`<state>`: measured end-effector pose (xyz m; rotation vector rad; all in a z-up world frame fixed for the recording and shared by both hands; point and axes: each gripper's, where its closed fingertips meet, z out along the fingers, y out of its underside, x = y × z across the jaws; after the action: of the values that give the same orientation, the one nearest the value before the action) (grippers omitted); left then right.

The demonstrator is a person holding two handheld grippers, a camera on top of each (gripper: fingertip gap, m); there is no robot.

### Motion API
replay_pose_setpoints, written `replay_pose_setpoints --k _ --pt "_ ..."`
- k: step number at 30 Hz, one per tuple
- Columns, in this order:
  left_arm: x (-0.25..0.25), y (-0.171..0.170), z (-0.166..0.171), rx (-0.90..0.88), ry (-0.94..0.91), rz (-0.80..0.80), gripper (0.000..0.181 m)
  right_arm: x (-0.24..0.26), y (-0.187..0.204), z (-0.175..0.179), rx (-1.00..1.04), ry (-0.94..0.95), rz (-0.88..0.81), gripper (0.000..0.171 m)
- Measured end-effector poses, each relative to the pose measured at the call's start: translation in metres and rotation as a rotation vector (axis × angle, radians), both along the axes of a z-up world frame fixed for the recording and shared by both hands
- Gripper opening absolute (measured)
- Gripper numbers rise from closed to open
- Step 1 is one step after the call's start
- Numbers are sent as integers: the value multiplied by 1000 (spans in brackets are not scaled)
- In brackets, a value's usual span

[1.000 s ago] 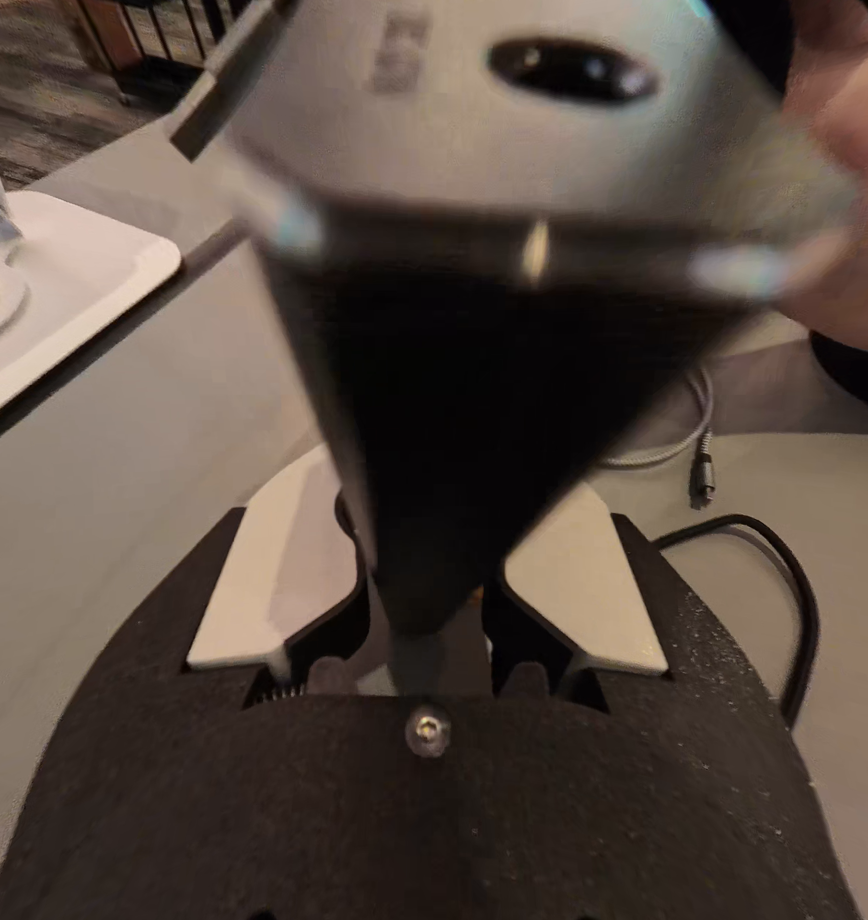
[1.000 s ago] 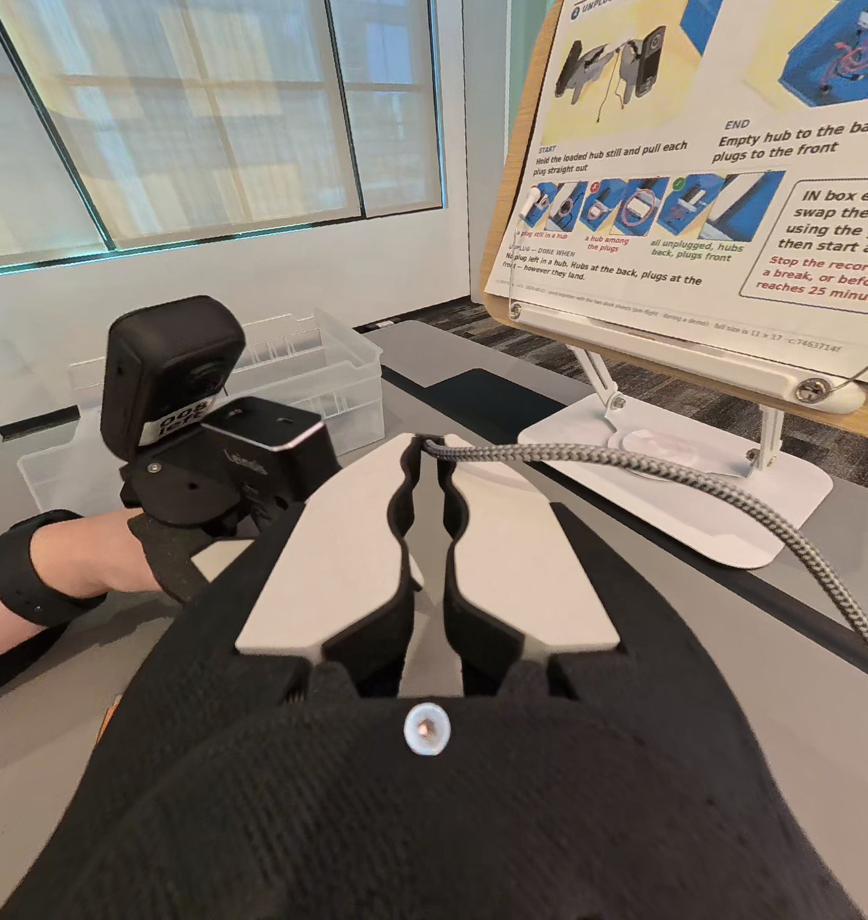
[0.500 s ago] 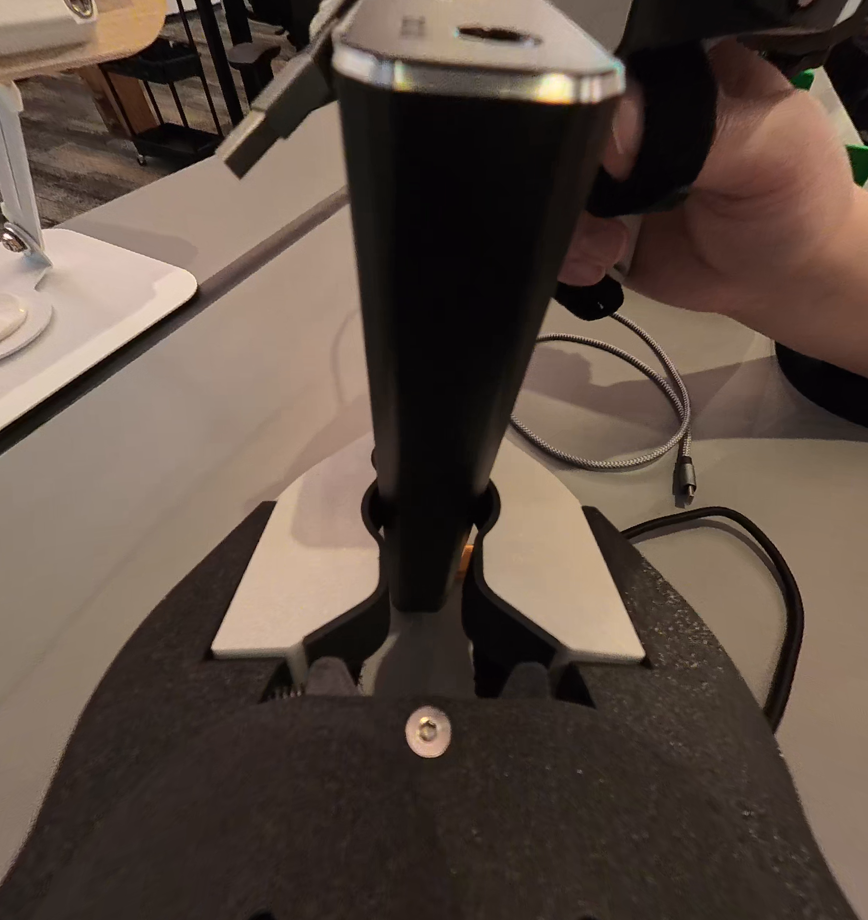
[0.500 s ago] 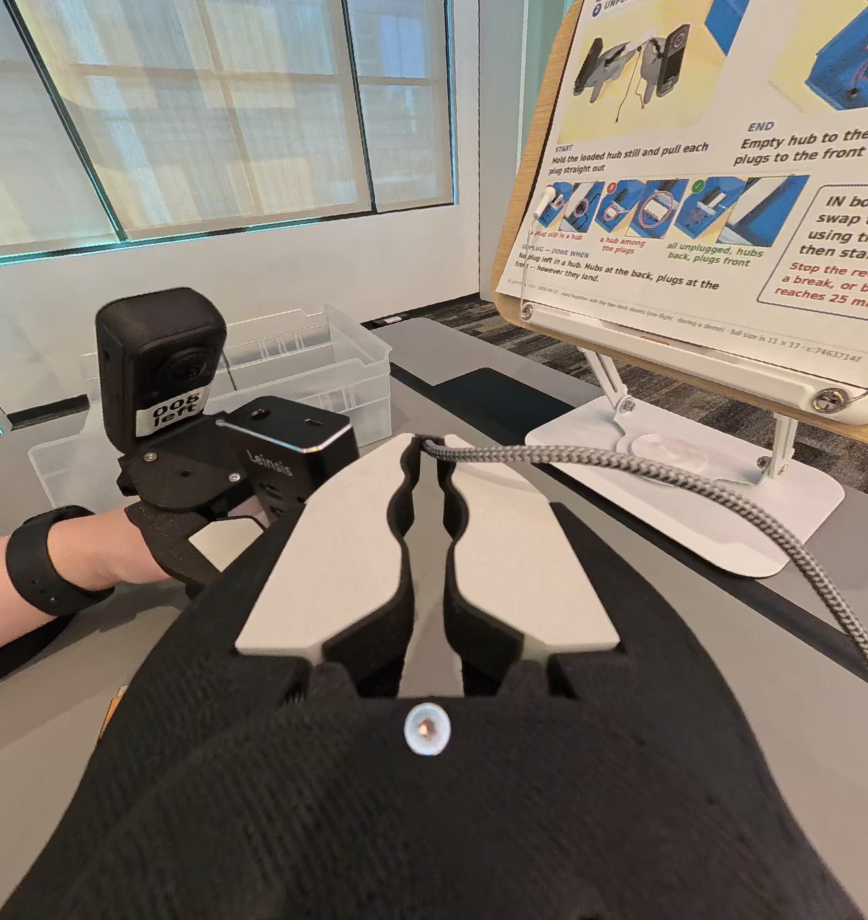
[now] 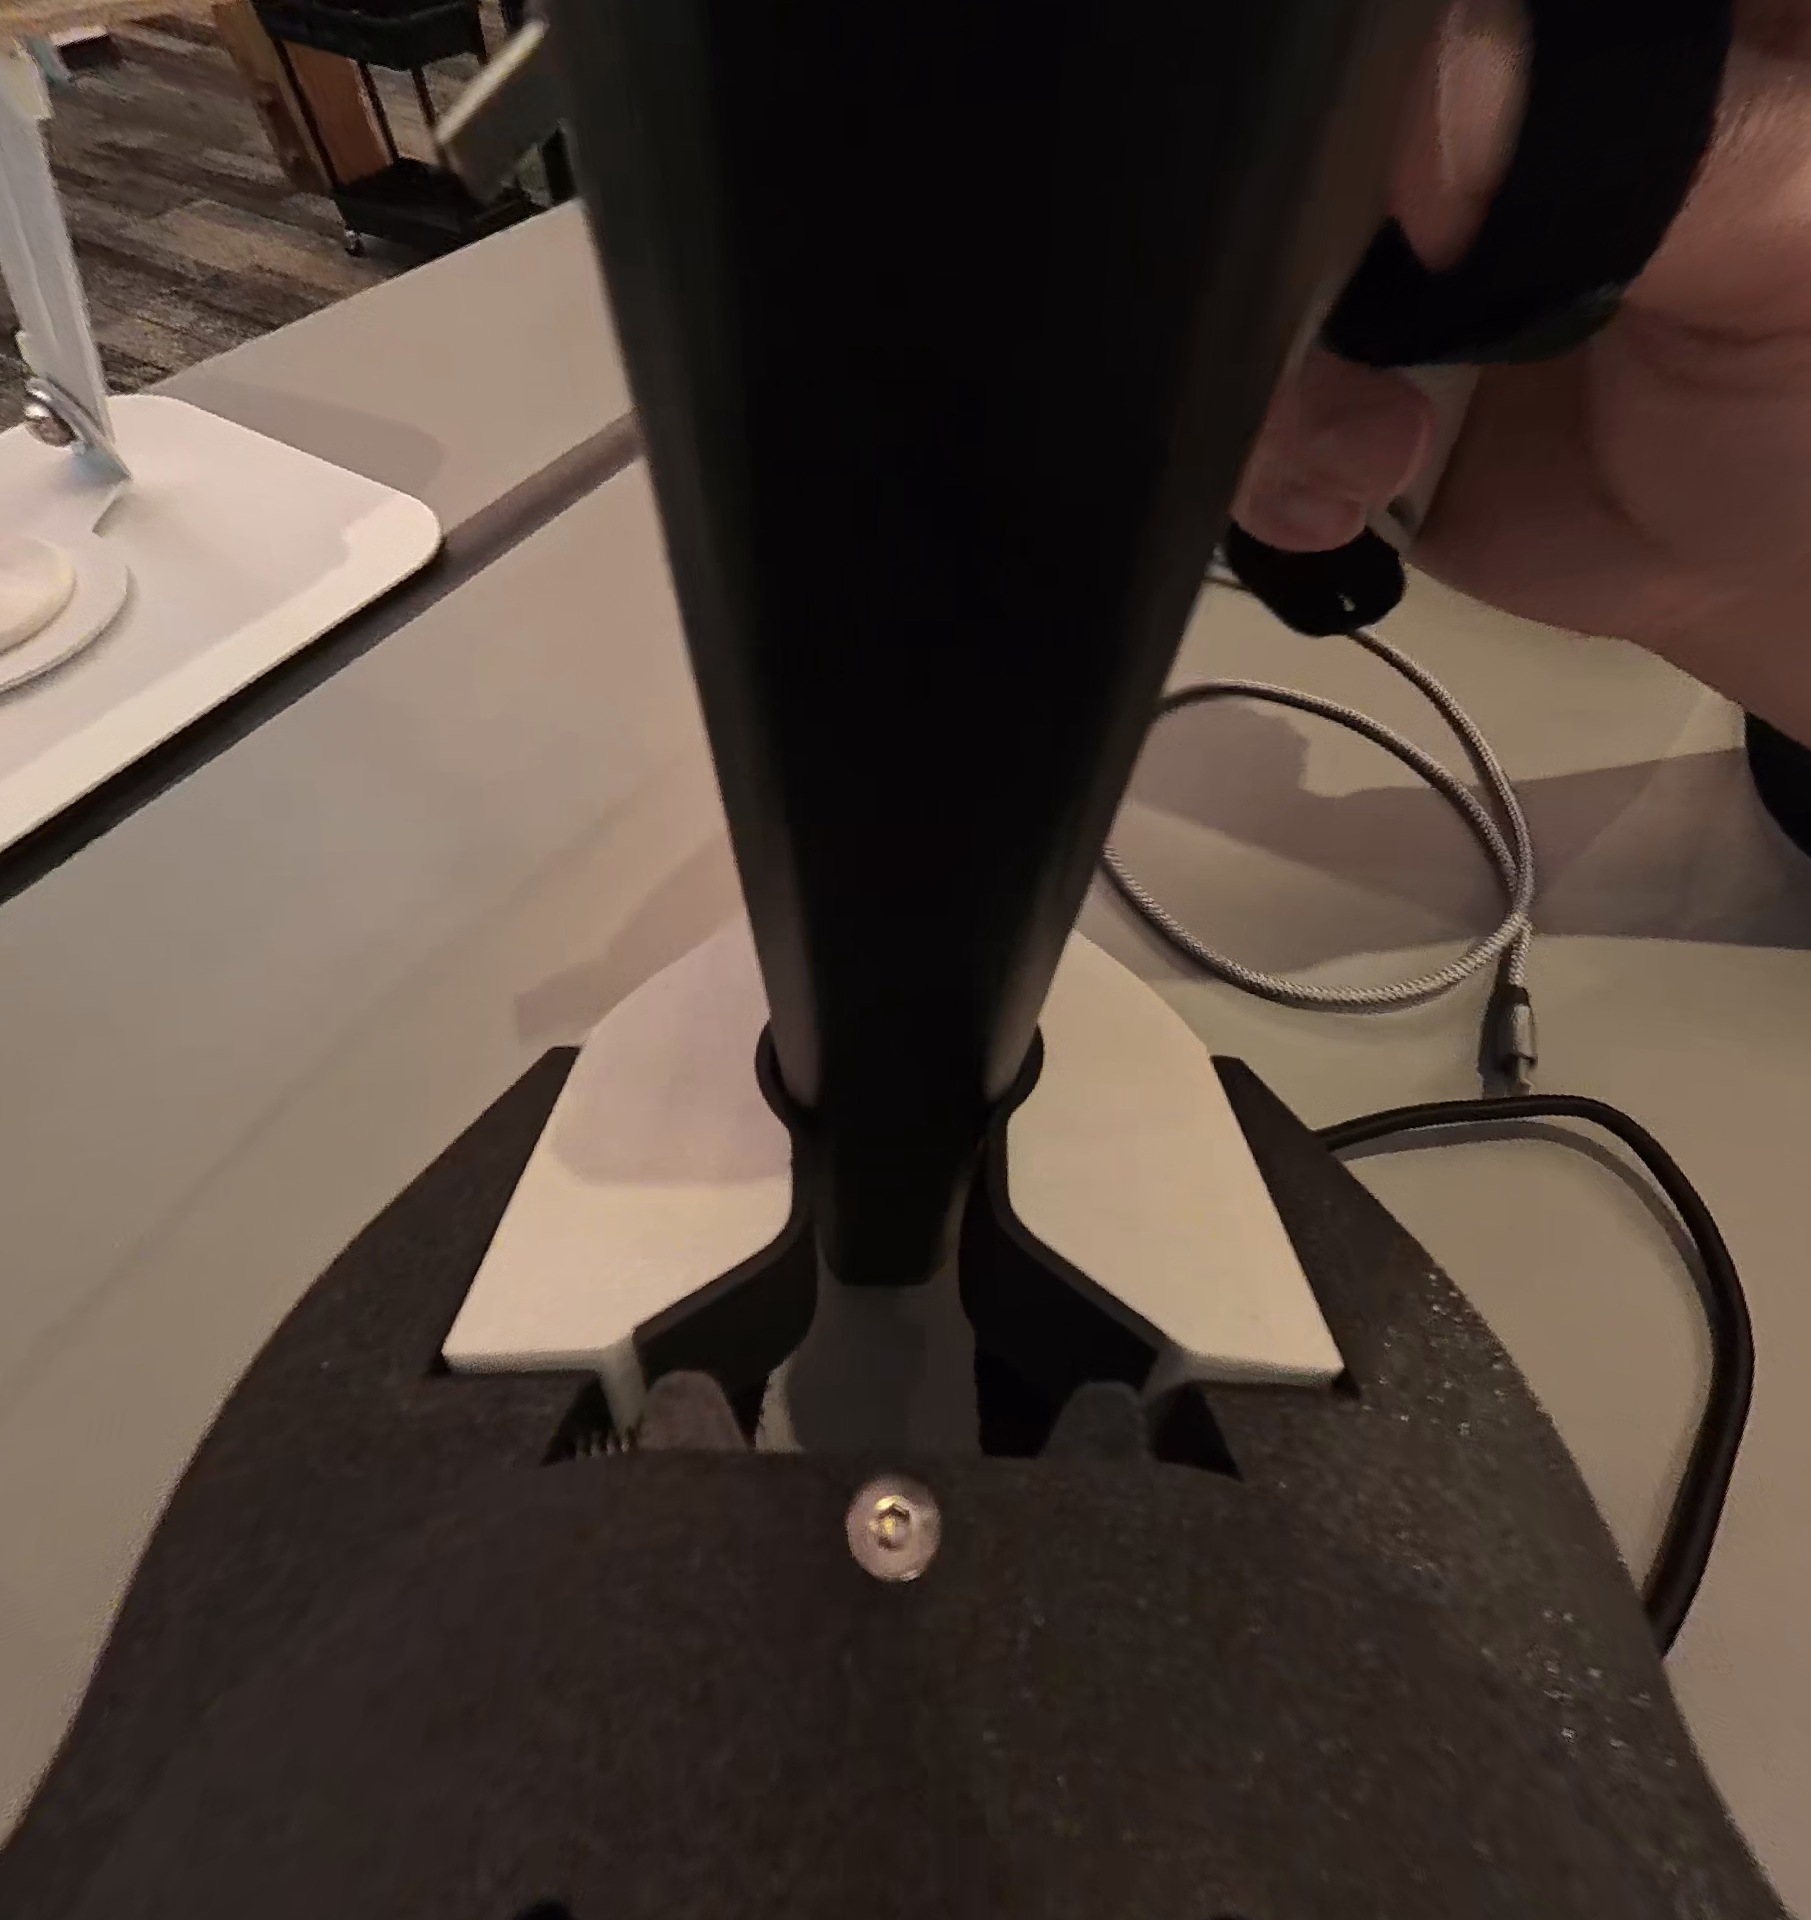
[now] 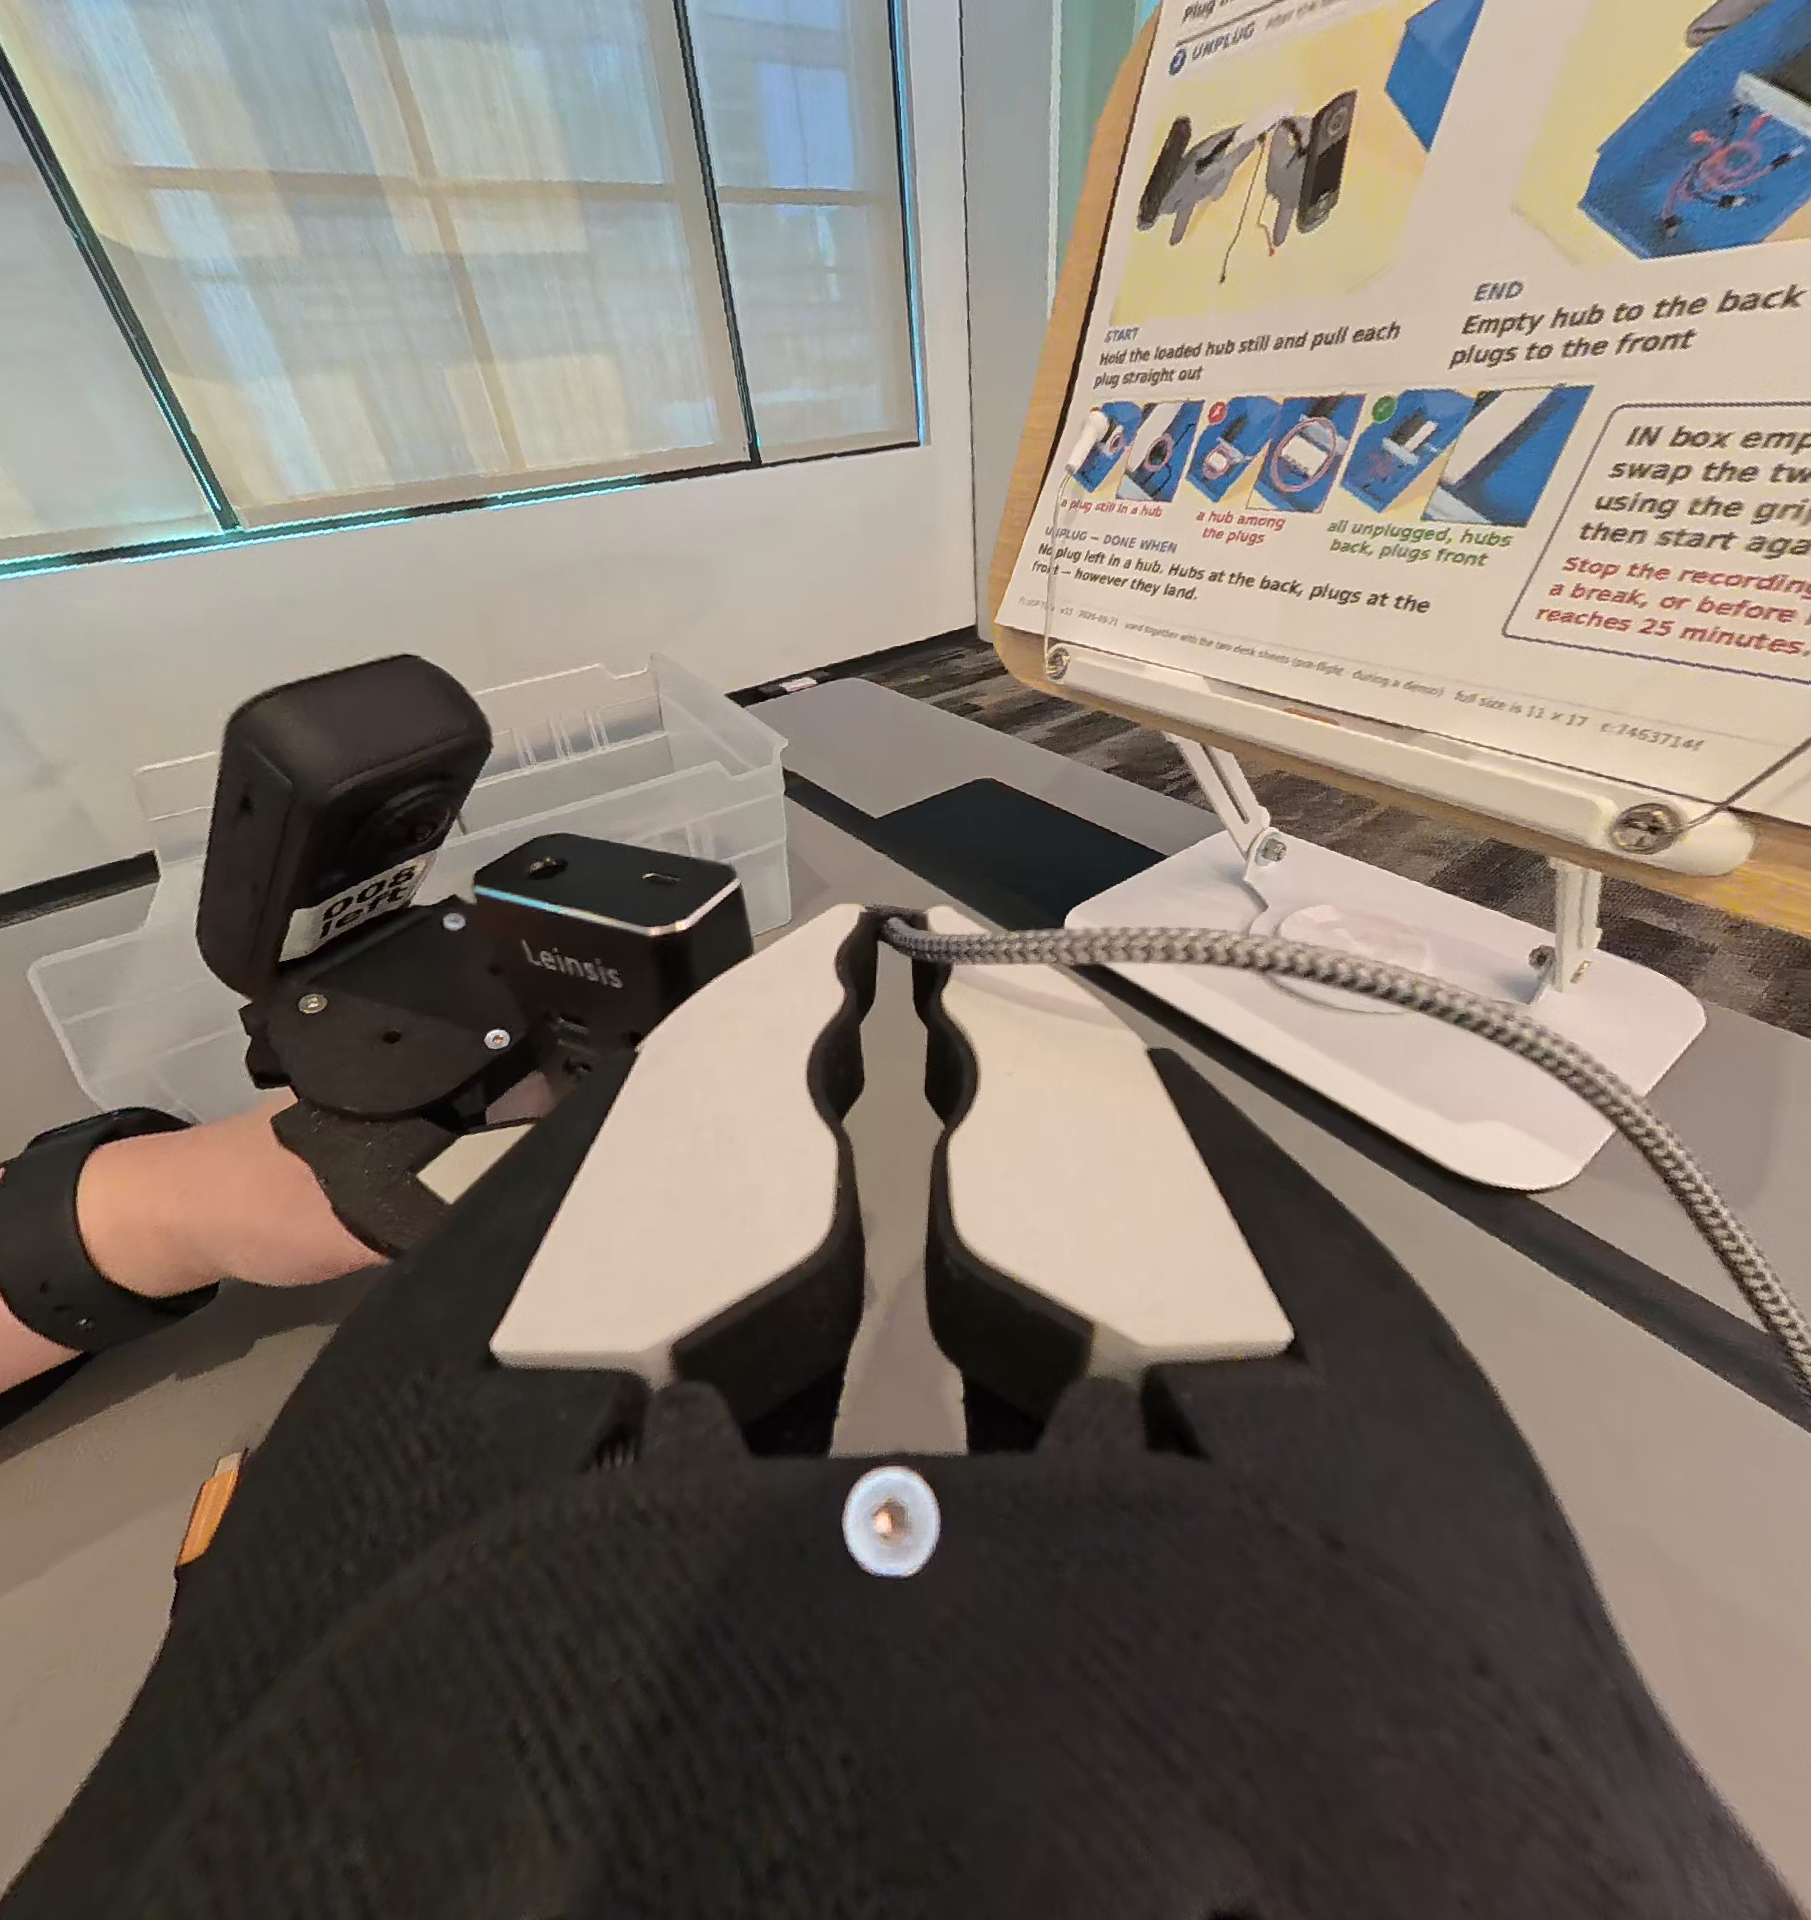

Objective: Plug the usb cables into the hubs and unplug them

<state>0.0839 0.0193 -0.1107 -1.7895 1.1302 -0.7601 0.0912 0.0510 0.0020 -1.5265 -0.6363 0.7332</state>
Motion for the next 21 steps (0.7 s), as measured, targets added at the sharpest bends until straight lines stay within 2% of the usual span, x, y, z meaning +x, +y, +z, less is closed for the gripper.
replay_pose_setpoints --k 5,9,15,21 --pt "-8 16 12 21 -33 121 30 13 1 15 43 39 -49 7" --pt "-22 32 33 18 -94 247 29 19 -11 41 222 54 -136 7" --pt "-29 33 61 -82 -218 280 29 -25 -54 53 484 -69 -98 7" --pt "-20 24 67 -143 -245 230 29 -47 -67 46 580 -213 -96 7"
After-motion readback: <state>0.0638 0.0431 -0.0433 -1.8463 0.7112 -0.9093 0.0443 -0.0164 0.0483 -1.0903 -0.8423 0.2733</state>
